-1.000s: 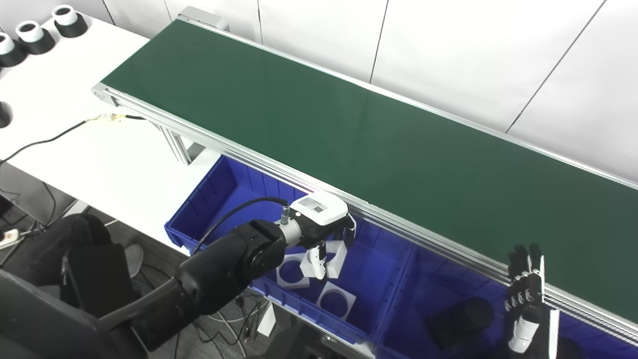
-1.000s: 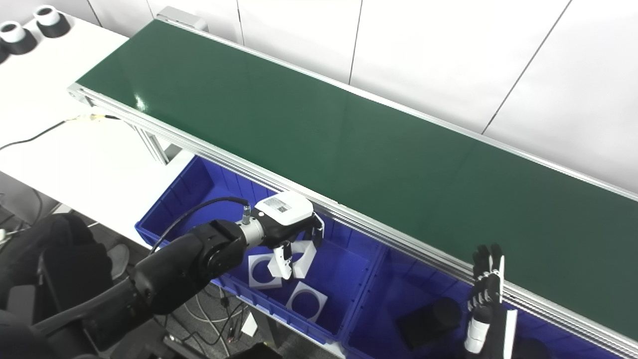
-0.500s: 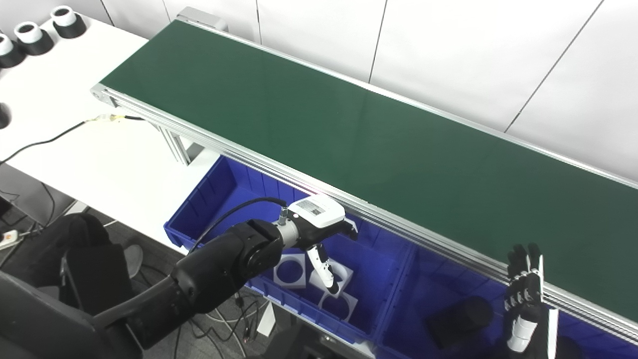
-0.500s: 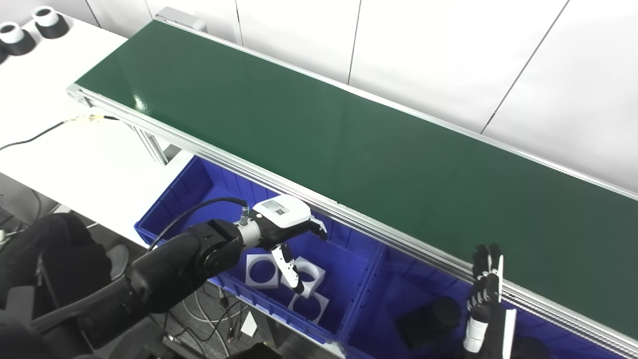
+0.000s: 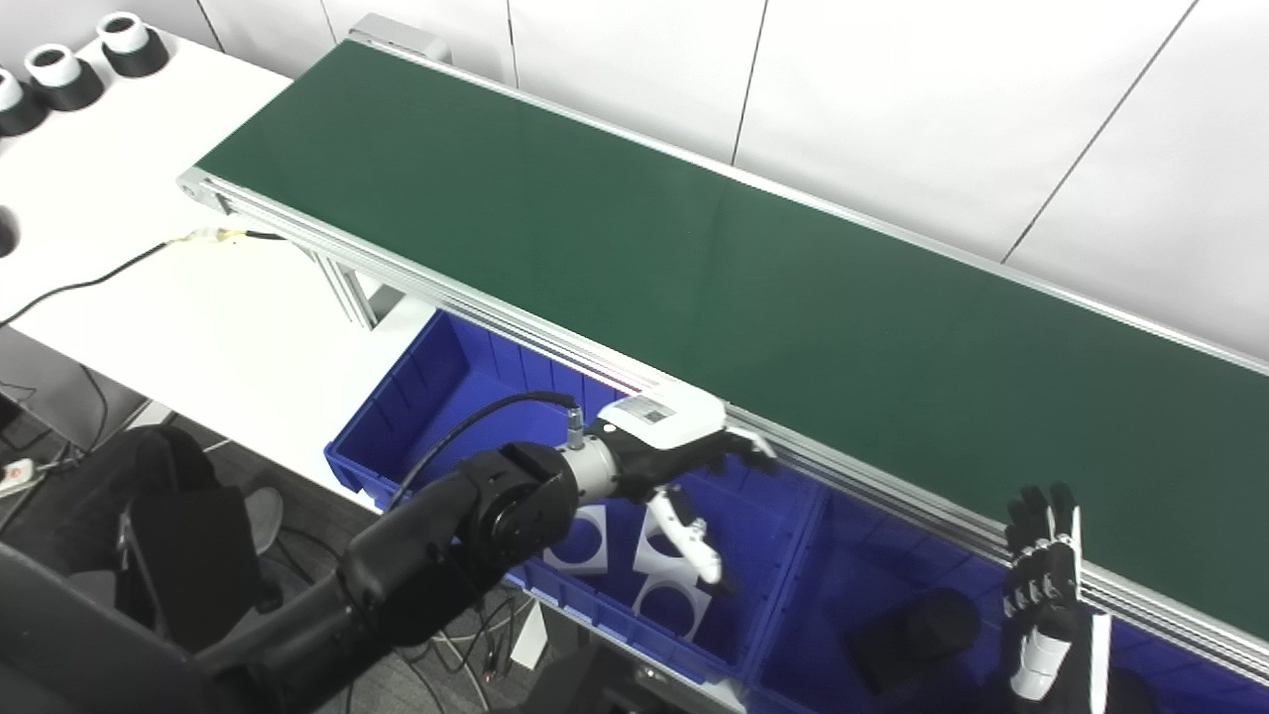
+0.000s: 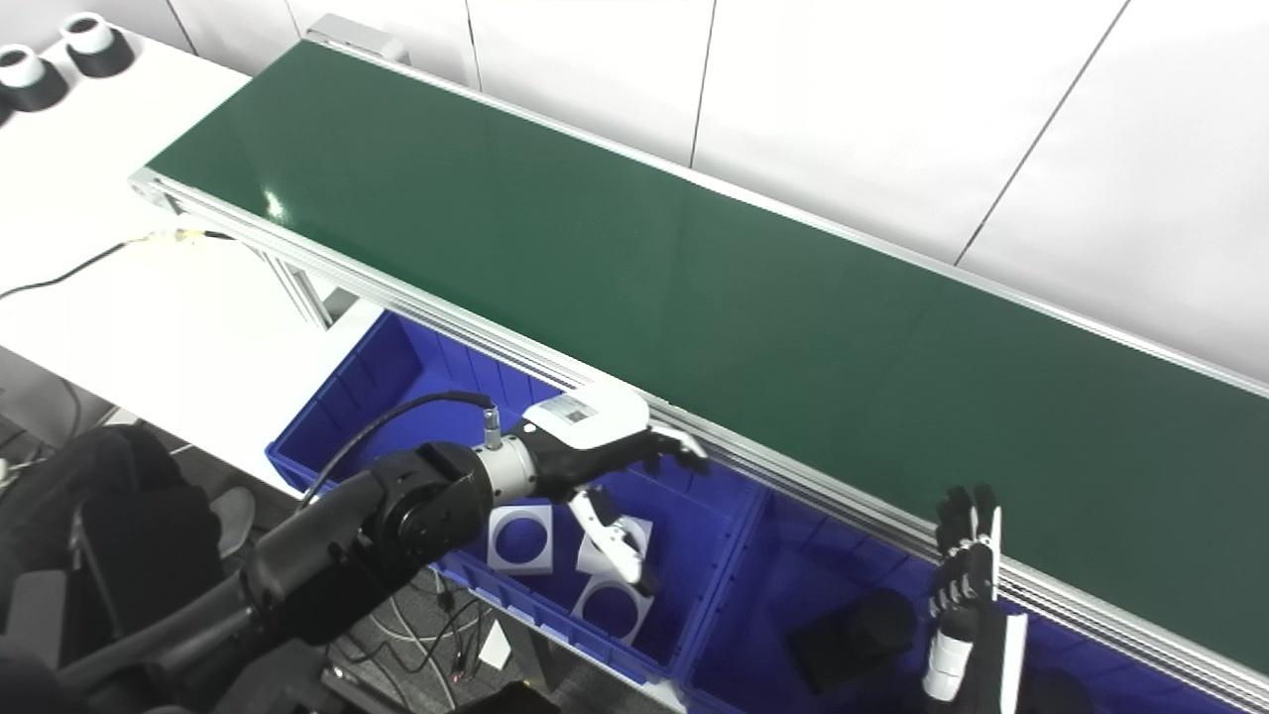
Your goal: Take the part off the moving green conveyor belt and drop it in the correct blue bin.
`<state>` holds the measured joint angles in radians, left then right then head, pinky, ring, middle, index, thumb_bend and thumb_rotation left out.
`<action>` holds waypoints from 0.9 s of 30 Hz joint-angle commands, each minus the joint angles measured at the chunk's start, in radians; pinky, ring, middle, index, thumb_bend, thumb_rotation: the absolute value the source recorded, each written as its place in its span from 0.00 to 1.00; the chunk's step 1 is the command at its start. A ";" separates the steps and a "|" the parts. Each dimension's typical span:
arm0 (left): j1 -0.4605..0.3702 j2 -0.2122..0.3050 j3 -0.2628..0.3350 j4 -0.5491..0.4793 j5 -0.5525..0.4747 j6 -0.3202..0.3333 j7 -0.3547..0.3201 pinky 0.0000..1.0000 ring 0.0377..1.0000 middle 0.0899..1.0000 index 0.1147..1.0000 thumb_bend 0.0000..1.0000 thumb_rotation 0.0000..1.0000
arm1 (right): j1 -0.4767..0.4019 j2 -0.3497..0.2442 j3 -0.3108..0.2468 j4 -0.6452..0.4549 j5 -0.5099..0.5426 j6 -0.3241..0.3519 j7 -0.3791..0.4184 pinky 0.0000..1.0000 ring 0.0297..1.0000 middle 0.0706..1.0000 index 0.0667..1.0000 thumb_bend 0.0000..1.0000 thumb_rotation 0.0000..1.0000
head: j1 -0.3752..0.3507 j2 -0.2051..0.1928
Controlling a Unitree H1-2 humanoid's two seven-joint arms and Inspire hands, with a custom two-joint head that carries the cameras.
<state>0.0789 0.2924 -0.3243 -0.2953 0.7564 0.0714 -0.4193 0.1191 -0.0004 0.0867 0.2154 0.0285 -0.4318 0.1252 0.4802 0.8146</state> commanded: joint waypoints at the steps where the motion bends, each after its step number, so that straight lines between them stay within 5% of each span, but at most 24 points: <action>1: -0.004 -0.006 0.020 -0.073 -0.080 0.000 0.004 0.56 0.68 0.76 0.75 1.00 0.52 | -0.013 0.000 0.000 -0.011 0.011 -0.038 0.013 0.99 0.97 0.96 1.00 0.86 1.00 | -0.001 0.001; 7: 0.032 -0.052 0.044 -0.045 -0.345 -0.127 0.061 0.66 0.78 0.84 0.77 1.00 0.50 | -0.018 0.004 -0.004 0.001 0.004 -0.038 0.014 0.98 0.96 0.95 0.99 0.86 1.00 | -0.007 -0.010; 13: 0.088 -0.114 0.045 0.078 -0.343 -0.307 0.215 0.80 0.94 0.99 0.94 0.87 0.90 | -0.018 0.009 -0.001 0.019 0.000 -0.038 0.015 0.98 0.97 0.96 1.00 0.90 1.00 | -0.056 -0.040; 16: 0.108 -0.155 0.058 0.152 -0.337 -0.385 0.307 0.83 0.94 0.98 0.95 0.87 0.98 | -0.014 0.014 0.006 0.029 0.000 -0.038 0.020 0.99 0.98 0.96 1.00 0.91 1.00 | -0.095 -0.059; 23: 0.123 -0.216 0.087 0.322 -0.434 -0.528 0.420 0.87 0.94 0.96 0.93 0.76 1.00 | -0.001 0.037 0.023 0.055 -0.014 -0.038 0.014 0.99 0.98 0.96 0.99 0.92 1.00 | -0.291 -0.132; 26: 0.115 -0.213 0.086 0.400 -0.501 -0.541 0.454 0.89 0.95 0.97 0.92 0.73 1.00 | 0.007 0.049 0.038 0.062 -0.044 -0.038 -0.016 0.96 0.96 0.95 0.98 0.91 1.00 | -0.343 -0.151; 27: 0.113 -0.212 0.092 0.427 -0.528 -0.541 0.453 0.90 0.96 0.97 0.92 0.73 1.00 | 0.011 0.052 0.049 0.066 -0.062 -0.038 -0.037 0.96 0.96 0.95 0.98 0.91 1.00 | -0.410 -0.177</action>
<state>0.2080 0.0794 -0.2410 0.1269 0.2682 -0.4323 0.0080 0.1306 0.0345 0.1204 0.2924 -0.0121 -0.4357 0.1107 0.1365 0.6642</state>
